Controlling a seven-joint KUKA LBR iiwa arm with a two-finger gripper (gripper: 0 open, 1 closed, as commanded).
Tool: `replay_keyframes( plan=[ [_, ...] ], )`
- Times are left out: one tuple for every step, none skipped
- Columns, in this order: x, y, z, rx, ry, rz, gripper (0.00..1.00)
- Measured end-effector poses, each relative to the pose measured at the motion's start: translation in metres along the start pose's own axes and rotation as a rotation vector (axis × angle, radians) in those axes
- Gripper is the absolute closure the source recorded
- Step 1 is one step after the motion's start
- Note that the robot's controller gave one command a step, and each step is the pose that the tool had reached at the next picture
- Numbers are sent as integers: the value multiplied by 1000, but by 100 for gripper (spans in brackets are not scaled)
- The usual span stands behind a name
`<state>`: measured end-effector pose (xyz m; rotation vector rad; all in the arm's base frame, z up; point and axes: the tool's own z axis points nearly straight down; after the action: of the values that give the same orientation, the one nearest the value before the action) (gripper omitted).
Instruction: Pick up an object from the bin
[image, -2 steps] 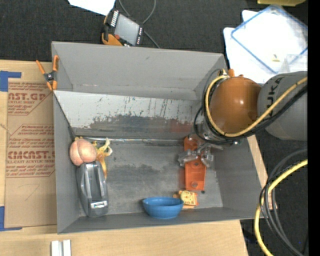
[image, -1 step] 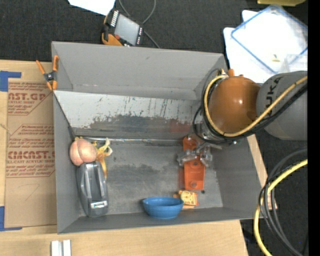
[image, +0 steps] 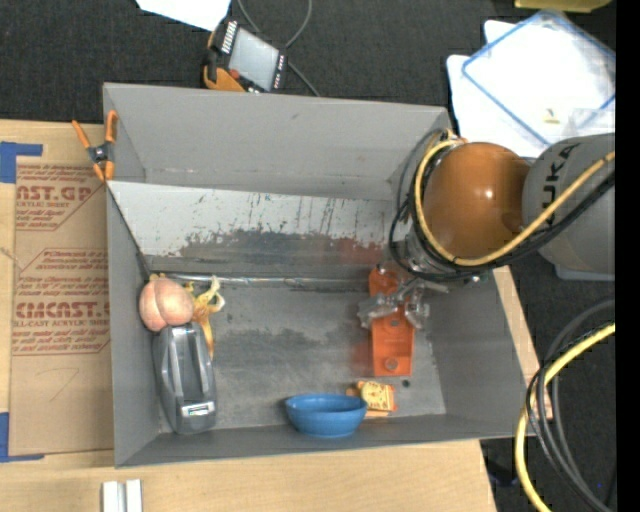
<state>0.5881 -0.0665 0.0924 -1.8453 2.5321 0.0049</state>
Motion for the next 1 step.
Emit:
replay_keyframes(
  plan=[
    [-1, 2, -36, -7, 0, 0, 100]
  ],
)
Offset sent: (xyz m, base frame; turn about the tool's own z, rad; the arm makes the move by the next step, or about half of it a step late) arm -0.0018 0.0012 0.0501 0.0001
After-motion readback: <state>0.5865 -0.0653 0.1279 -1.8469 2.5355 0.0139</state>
